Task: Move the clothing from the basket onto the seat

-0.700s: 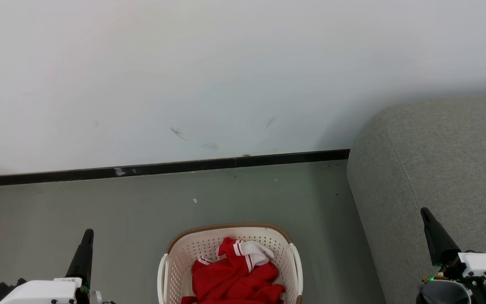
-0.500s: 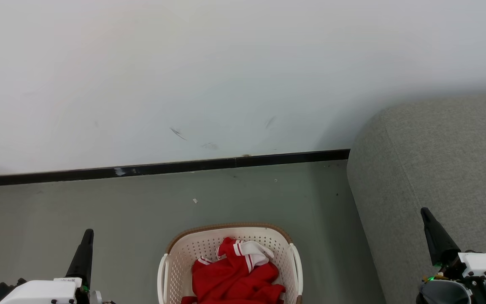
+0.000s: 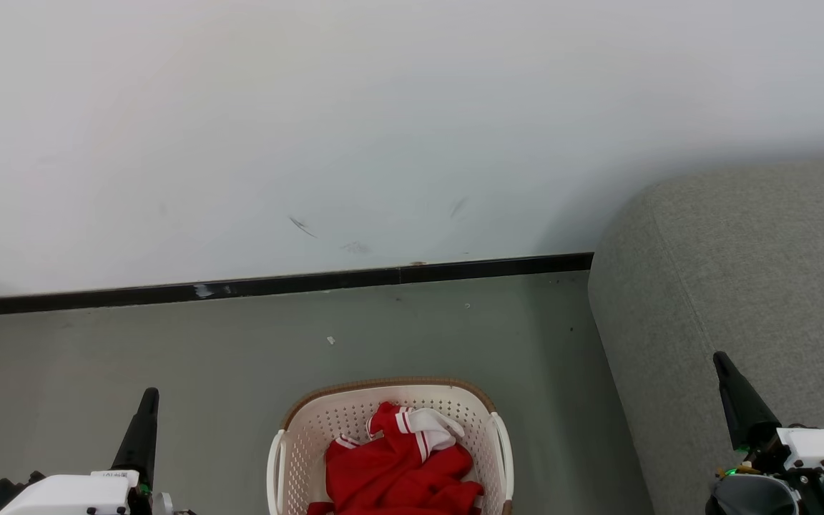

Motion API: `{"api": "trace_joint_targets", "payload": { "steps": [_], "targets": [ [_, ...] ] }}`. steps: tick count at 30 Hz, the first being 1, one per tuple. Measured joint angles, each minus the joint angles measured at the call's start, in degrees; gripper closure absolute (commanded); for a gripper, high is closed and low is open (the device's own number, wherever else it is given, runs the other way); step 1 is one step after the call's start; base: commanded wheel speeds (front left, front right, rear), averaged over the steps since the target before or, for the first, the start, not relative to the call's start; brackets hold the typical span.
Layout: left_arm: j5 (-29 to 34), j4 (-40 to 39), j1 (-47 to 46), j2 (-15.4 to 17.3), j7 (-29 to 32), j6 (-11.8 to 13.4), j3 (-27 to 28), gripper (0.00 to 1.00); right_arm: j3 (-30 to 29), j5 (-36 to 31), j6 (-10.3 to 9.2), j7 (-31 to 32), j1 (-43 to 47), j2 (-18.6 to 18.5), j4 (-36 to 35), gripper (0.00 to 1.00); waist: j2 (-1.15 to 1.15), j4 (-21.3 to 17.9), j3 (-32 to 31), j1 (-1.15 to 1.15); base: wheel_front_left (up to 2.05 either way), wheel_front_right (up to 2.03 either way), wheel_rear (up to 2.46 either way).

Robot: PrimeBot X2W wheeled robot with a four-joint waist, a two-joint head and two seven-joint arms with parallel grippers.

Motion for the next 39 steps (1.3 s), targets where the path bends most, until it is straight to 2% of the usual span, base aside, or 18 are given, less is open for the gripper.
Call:
{"api": "trace_joint_targets", "payload": {
  "steps": [39],
  "targets": [
    [0.00, 0.00, 0.00, 0.00, 0.00, 0.00, 0.00, 1.00, 0.03, 0.01, 0.00, 0.00, 0.00, -0.01, -0.01, 1.00, 0.00, 0.00, 0.00, 0.00, 0.00, 0.00, 0.00]
  ]
}}
